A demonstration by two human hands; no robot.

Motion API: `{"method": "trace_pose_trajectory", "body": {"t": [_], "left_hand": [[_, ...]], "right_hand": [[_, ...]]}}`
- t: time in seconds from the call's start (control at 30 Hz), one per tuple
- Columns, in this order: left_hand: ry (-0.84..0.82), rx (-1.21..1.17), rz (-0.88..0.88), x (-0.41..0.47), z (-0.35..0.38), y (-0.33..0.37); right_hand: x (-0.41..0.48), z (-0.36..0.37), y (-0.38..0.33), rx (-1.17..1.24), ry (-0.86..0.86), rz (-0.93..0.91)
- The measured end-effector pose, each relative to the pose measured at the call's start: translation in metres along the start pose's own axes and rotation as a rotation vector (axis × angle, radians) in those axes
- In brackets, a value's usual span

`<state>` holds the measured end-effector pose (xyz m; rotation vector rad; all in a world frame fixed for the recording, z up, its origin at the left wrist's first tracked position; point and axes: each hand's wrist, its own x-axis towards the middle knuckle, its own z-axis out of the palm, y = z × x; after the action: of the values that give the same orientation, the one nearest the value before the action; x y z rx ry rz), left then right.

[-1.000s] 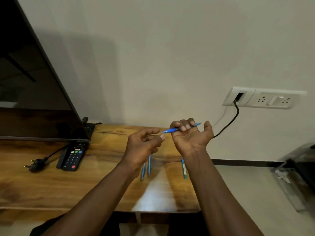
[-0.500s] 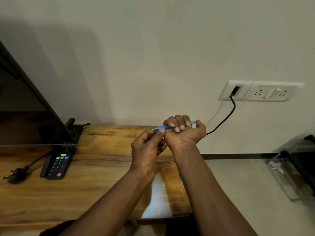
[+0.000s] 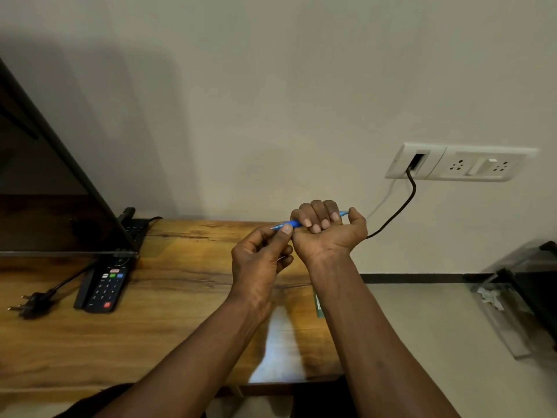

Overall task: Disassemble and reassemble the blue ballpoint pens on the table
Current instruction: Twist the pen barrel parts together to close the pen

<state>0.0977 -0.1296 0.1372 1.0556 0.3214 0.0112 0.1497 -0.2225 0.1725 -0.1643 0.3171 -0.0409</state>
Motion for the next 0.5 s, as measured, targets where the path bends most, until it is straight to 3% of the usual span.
{"method": "trace_pose_trajectory", "body": {"t": [0.5], "left_hand": [[-0.039,0.056,0.123,0.0019,-0.0067,0.0007]], "right_hand": [[-0.0012,0.0029,0.0014,-0.019,-0.008,-0.028]]}}
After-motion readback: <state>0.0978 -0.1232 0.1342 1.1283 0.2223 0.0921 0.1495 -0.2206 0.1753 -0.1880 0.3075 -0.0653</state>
